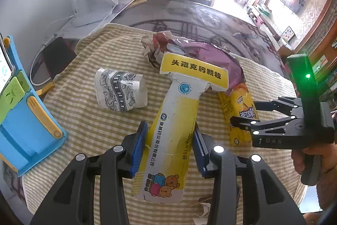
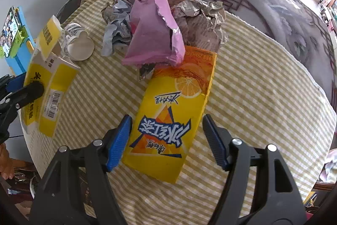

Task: Collect trash
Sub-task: 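Grasp the yellow medicine box with the left gripper while the right grasps the orange carton, then lift both boxes and carry them toward the red bin with both grippers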

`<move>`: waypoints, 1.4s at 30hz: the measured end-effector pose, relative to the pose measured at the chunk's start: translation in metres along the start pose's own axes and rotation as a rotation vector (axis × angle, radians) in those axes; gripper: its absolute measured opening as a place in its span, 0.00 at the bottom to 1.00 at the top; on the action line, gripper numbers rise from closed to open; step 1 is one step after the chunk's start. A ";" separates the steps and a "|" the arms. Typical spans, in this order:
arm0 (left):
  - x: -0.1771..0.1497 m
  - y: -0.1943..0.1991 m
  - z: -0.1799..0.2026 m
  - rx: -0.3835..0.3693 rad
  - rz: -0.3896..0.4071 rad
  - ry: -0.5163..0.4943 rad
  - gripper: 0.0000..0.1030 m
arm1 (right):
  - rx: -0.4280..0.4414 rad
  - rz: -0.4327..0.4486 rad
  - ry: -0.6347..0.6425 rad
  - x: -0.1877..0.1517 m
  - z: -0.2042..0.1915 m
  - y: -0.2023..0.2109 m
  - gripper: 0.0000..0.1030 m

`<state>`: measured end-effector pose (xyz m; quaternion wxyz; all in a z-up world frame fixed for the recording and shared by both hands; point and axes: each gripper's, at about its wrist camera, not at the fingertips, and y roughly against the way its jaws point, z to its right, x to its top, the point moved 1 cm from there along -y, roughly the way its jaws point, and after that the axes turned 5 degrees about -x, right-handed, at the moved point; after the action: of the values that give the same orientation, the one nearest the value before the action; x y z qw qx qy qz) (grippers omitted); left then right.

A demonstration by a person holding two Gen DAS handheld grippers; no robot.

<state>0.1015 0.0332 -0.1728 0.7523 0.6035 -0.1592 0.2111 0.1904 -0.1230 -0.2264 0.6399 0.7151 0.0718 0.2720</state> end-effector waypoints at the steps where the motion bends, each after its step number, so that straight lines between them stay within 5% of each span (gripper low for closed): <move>1: -0.001 0.002 0.000 0.000 0.005 0.000 0.38 | -0.003 0.000 -0.003 0.001 -0.001 -0.002 0.65; 19: -0.004 0.008 -0.009 -0.013 0.015 0.004 0.38 | -0.070 0.016 -0.016 -0.004 -0.013 0.006 0.61; 30: -0.002 0.005 0.004 -0.060 0.028 -0.021 0.38 | -0.072 0.179 -0.098 -0.036 -0.005 0.078 0.54; 42: -0.016 0.036 0.065 -0.060 0.104 -0.017 0.38 | -0.100 0.355 -0.084 -0.078 0.024 0.155 0.53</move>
<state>0.0709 -0.0258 -0.1360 0.7566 0.5736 -0.2031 0.2396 0.0983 -0.2062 -0.1025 0.6190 0.6947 -0.0958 0.3536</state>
